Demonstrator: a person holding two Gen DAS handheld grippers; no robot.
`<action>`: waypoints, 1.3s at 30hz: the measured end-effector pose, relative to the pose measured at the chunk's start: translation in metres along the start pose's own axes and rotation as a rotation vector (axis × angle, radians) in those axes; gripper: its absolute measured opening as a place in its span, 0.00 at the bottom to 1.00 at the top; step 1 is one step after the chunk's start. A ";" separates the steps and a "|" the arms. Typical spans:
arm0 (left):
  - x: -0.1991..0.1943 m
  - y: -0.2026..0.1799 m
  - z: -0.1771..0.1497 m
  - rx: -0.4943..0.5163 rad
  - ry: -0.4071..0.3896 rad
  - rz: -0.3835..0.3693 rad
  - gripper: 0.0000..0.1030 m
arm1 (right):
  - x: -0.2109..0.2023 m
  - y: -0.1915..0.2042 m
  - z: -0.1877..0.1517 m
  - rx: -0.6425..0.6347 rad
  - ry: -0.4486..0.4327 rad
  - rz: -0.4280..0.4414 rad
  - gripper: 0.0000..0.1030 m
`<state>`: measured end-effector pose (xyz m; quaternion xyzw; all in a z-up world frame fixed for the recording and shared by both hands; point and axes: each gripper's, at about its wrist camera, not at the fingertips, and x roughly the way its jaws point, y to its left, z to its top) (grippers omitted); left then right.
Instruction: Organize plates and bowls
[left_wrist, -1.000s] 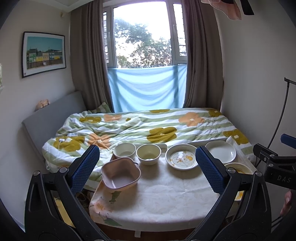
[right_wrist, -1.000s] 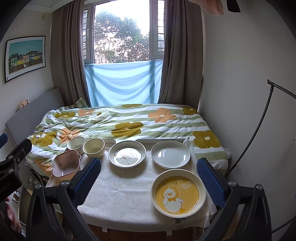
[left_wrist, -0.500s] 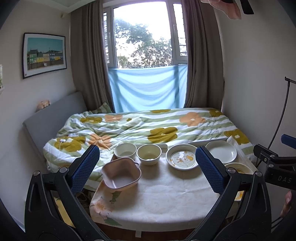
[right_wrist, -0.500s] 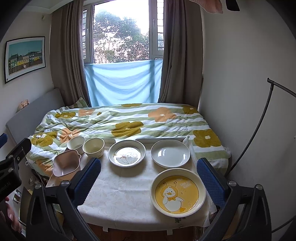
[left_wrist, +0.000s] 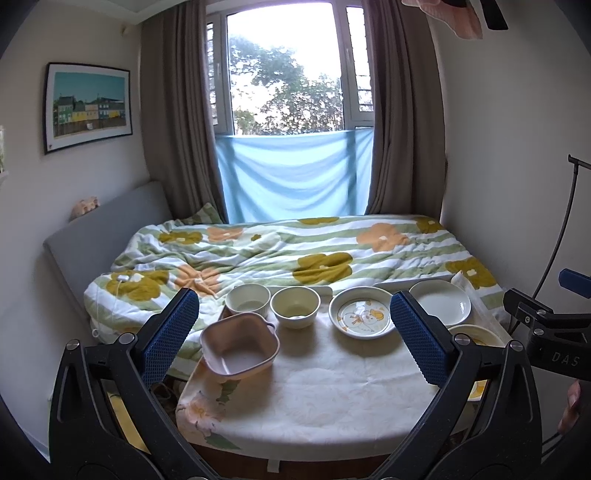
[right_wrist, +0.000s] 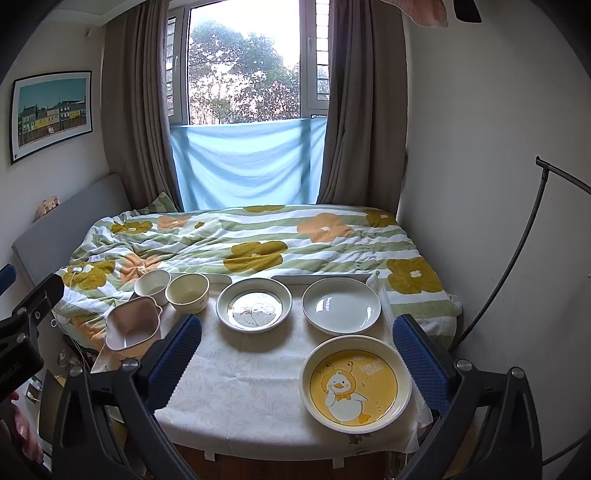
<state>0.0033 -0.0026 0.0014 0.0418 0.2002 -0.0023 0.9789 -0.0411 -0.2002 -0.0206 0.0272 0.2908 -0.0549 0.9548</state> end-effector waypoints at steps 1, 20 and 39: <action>0.000 0.000 0.000 0.000 0.000 0.001 1.00 | 0.000 0.000 0.000 -0.001 0.001 0.001 1.00; 0.003 -0.002 0.001 0.002 0.010 -0.020 1.00 | 0.002 -0.005 -0.001 -0.006 0.004 0.000 1.00; 0.125 -0.107 -0.045 0.170 0.338 -0.470 1.00 | 0.039 -0.109 -0.068 0.185 0.244 -0.097 1.00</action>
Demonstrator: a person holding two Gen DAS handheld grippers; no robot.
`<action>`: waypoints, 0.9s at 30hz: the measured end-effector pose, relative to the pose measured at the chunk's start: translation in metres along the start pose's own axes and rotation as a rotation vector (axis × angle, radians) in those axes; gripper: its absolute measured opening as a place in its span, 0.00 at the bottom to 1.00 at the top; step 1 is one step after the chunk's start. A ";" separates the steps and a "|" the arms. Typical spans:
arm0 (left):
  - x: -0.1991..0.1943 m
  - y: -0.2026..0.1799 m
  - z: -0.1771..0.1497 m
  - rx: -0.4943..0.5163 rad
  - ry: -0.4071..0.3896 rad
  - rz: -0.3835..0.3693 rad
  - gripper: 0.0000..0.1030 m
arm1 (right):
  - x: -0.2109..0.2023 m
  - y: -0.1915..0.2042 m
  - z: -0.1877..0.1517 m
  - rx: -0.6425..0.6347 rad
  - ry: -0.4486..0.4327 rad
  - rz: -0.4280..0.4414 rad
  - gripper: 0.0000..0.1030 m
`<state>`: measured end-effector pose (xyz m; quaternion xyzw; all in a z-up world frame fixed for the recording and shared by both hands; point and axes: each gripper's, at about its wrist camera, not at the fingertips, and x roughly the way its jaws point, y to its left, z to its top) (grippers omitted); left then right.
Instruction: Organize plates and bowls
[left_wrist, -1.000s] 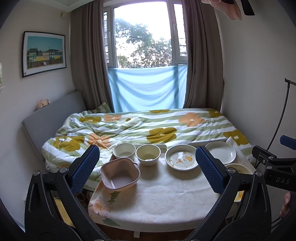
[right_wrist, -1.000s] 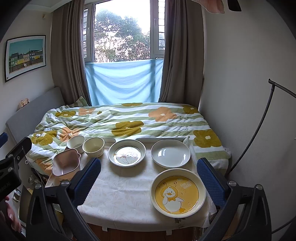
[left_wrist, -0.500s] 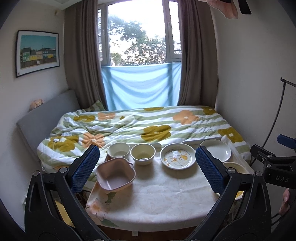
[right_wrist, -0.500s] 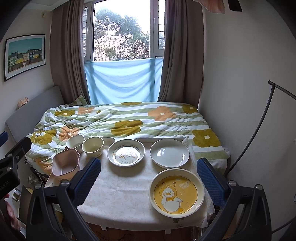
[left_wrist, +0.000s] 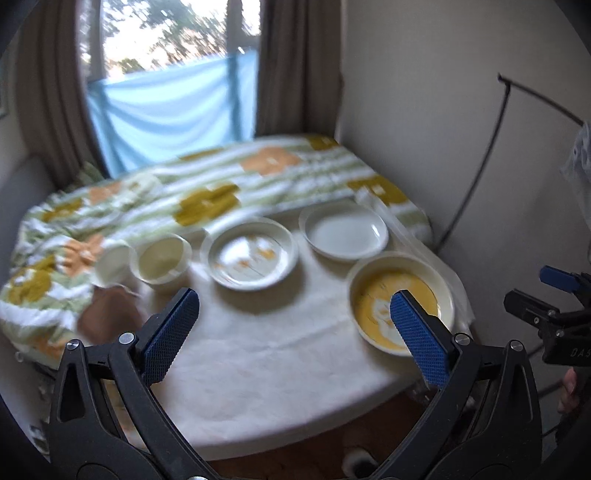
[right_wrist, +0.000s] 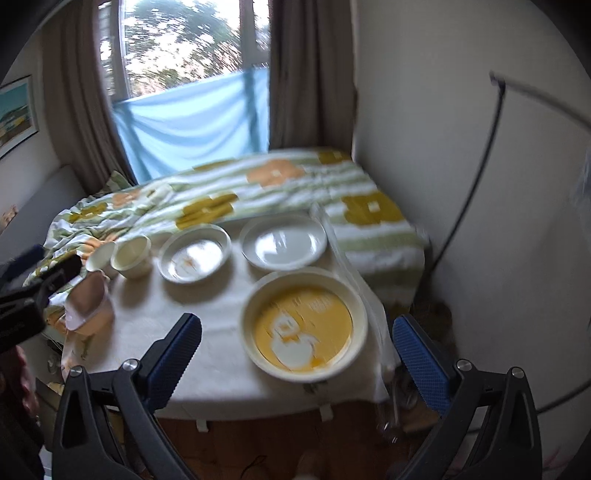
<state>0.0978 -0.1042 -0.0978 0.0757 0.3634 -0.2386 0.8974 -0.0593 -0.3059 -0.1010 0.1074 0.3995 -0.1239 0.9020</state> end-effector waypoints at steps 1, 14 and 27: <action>0.017 -0.005 -0.003 0.003 0.040 -0.035 1.00 | 0.007 -0.008 -0.003 0.015 0.017 0.016 1.00; 0.204 -0.045 -0.037 -0.019 0.425 -0.214 0.83 | 0.138 -0.097 -0.029 0.116 0.262 0.275 0.76; 0.246 -0.052 -0.036 -0.022 0.537 -0.203 0.29 | 0.201 -0.123 -0.017 0.174 0.358 0.407 0.34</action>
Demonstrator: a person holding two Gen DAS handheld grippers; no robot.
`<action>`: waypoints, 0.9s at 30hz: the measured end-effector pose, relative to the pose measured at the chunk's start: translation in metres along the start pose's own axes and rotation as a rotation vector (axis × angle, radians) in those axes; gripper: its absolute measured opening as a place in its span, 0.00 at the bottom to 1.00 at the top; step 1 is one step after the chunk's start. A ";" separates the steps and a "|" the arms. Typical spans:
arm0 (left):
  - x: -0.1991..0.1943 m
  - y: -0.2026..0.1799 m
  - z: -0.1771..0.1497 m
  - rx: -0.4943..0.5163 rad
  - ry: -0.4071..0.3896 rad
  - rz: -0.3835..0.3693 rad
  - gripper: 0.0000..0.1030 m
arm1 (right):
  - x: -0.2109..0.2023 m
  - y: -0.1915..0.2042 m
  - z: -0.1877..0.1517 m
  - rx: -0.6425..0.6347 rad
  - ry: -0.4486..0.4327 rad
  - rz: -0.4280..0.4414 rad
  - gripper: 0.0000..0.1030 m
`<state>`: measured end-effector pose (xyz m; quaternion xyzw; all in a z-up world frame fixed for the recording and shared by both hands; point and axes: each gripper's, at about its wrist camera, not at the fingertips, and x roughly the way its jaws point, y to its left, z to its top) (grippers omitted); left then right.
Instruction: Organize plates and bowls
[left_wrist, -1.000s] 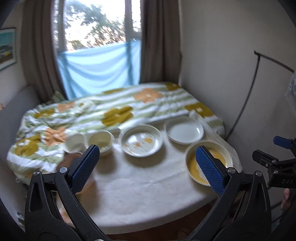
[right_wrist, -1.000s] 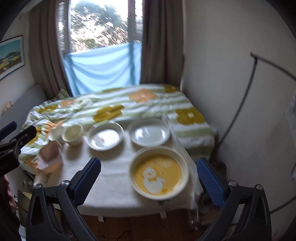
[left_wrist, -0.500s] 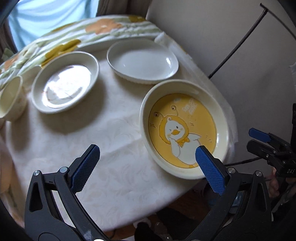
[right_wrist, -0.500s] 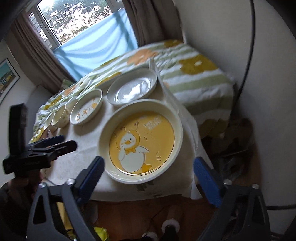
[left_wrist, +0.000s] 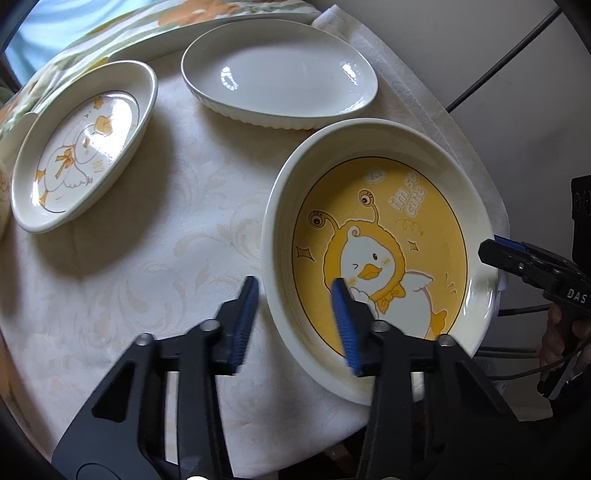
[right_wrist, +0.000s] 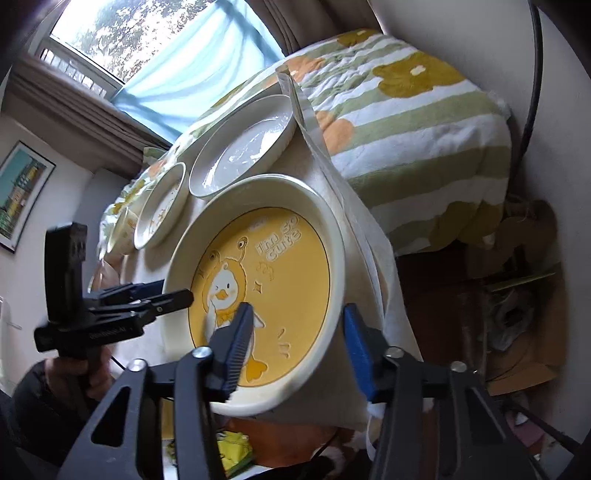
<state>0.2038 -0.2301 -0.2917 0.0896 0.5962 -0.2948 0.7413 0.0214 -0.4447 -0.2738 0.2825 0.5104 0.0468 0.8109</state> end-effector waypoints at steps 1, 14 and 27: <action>0.002 0.001 0.001 -0.002 0.005 -0.002 0.23 | 0.002 -0.002 0.003 -0.001 0.006 0.000 0.32; 0.002 0.004 0.004 0.006 0.012 0.024 0.20 | 0.008 -0.013 0.008 -0.006 0.028 -0.021 0.11; -0.022 -0.003 -0.006 -0.011 -0.043 0.056 0.20 | -0.003 0.008 0.010 -0.118 0.028 -0.027 0.11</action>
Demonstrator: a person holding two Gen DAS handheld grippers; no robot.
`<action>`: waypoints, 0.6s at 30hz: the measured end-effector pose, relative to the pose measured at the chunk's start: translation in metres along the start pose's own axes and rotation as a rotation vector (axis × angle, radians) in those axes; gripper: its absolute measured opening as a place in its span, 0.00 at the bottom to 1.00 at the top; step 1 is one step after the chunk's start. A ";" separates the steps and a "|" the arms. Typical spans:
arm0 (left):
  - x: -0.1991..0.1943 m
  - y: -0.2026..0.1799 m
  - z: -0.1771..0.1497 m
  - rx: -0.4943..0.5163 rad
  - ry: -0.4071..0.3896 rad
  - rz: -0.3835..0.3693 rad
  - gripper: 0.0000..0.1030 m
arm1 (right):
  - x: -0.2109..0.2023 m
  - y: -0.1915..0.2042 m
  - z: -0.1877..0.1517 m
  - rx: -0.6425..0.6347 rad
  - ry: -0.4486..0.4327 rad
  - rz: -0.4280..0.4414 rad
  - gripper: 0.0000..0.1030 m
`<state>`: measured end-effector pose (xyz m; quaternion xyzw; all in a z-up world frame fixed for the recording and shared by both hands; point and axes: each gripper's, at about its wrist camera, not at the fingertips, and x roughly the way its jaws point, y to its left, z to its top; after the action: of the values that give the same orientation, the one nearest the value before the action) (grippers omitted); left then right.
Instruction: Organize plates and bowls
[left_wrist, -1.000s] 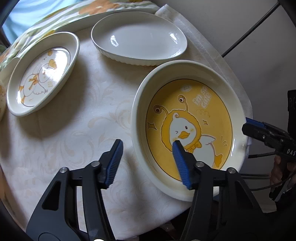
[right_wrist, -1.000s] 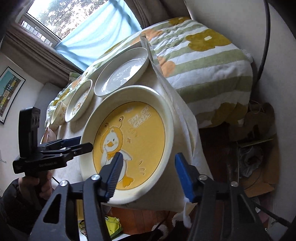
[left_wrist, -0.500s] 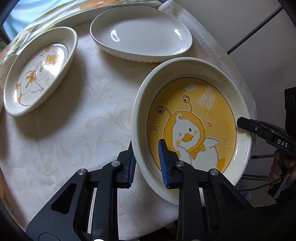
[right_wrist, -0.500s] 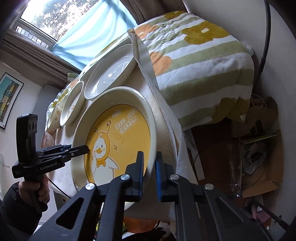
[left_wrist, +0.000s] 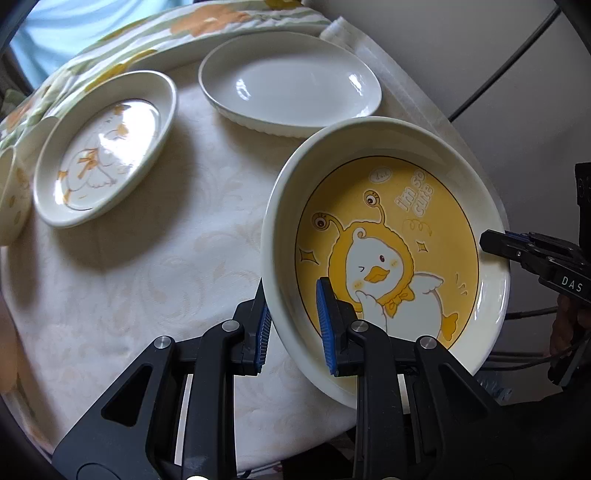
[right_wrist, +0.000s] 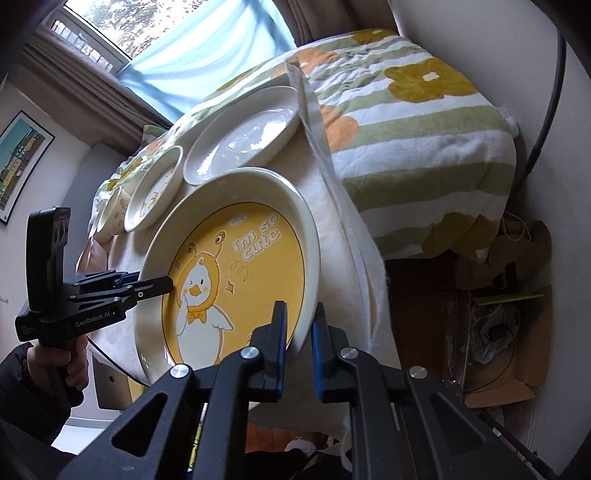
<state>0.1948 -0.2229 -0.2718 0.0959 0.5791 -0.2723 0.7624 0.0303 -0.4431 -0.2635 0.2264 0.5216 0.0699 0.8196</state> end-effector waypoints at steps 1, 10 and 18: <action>-0.004 0.001 -0.001 -0.007 -0.007 0.003 0.20 | -0.002 0.004 0.002 -0.008 -0.002 0.002 0.11; -0.068 0.039 -0.024 -0.092 -0.100 0.034 0.20 | -0.017 0.066 0.026 -0.141 -0.019 0.038 0.11; -0.115 0.116 -0.079 -0.174 -0.136 0.071 0.20 | 0.012 0.146 0.021 -0.213 0.013 0.077 0.11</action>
<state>0.1694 -0.0551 -0.2087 0.0312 0.5437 -0.1998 0.8146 0.0722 -0.3152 -0.2009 0.1572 0.5076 0.1578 0.8323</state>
